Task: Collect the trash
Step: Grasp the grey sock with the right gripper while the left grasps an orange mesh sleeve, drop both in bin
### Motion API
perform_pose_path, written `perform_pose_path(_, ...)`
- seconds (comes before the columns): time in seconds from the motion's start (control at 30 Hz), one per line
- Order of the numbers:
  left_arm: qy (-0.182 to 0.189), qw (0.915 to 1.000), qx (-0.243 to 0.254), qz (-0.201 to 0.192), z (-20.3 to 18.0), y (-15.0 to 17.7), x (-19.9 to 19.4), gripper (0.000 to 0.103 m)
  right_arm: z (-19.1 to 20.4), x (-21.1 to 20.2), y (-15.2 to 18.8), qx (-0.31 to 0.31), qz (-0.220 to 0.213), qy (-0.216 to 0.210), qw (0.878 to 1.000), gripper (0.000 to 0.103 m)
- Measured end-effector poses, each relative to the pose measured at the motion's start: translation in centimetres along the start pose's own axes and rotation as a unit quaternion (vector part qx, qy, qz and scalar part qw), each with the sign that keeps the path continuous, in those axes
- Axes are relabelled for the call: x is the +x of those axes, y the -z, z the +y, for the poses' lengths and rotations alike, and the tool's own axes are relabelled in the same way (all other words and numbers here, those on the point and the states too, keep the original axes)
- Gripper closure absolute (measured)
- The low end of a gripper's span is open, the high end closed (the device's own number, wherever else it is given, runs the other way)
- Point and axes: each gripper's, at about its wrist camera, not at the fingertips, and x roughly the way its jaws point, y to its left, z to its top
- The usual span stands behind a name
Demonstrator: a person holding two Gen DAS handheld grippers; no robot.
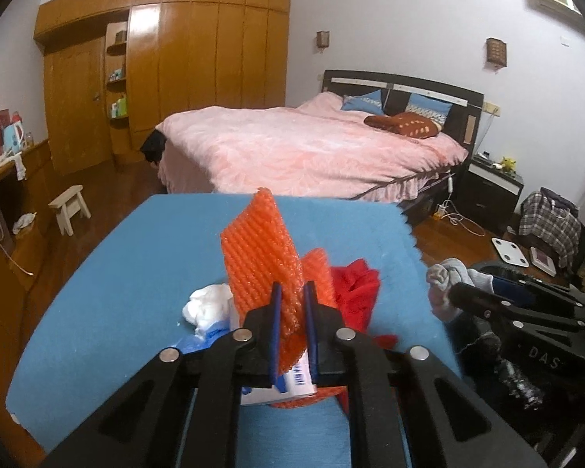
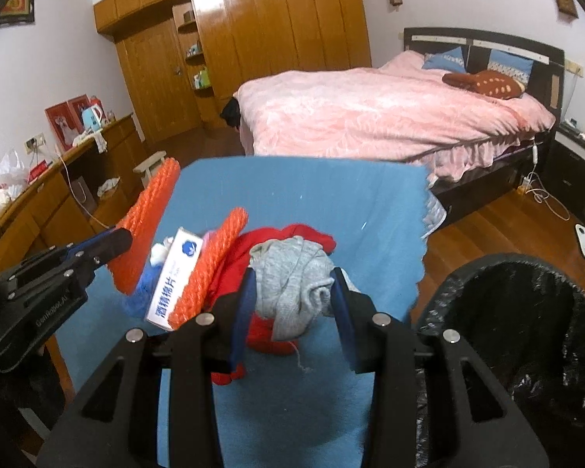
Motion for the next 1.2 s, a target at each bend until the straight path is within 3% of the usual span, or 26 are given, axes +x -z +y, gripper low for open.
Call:
perform_pose_path(0.67, 0.076, 0.9961, 0.043, -0.013, -8.5, -2.0, -2.0, 0.092, -5.6, -9.0, -0.3, 0.043, -0.063, 0.058, 0.995, 0.066)
perform_pose_path(1.2, 0.173, 0.9803, 0.095, -0.015, -18.8, -2.2, -2.1, 0.092, -13.2, -14.5, 3.4, 0.09, -0.072, 0.152, 0.982, 0.065)
